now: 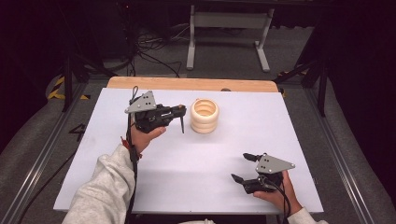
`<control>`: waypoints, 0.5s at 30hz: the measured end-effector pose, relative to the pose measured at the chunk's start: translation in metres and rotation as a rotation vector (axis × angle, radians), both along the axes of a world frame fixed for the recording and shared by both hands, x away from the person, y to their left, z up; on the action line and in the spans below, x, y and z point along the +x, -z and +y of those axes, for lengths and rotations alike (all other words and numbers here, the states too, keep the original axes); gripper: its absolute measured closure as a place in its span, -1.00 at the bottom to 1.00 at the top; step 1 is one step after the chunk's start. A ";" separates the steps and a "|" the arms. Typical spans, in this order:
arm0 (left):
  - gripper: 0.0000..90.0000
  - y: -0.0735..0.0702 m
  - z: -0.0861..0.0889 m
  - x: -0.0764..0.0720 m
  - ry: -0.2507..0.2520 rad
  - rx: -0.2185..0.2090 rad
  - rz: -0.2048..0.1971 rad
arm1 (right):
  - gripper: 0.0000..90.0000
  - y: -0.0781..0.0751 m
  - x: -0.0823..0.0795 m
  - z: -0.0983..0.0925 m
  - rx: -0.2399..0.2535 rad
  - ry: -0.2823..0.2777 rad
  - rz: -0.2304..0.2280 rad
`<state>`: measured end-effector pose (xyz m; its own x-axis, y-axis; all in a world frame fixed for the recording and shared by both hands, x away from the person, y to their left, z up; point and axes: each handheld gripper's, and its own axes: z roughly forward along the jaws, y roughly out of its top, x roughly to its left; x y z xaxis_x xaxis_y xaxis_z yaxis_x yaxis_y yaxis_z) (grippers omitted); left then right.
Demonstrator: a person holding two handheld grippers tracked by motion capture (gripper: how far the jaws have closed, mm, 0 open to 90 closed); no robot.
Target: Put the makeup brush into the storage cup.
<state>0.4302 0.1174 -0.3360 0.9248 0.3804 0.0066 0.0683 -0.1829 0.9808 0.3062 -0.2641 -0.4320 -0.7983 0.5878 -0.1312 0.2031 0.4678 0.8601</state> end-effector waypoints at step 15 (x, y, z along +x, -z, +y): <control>0.86 -0.011 -0.004 0.011 -0.007 -0.006 -0.017 | -0.62 -0.002 0.000 -0.001 0.003 0.006 -0.012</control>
<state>0.4414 0.1131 -0.3248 0.9220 0.3866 0.0202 0.0524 -0.1764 0.9829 0.3058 -0.2651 -0.4304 -0.7932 0.5928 -0.1393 0.1952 0.4643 0.8639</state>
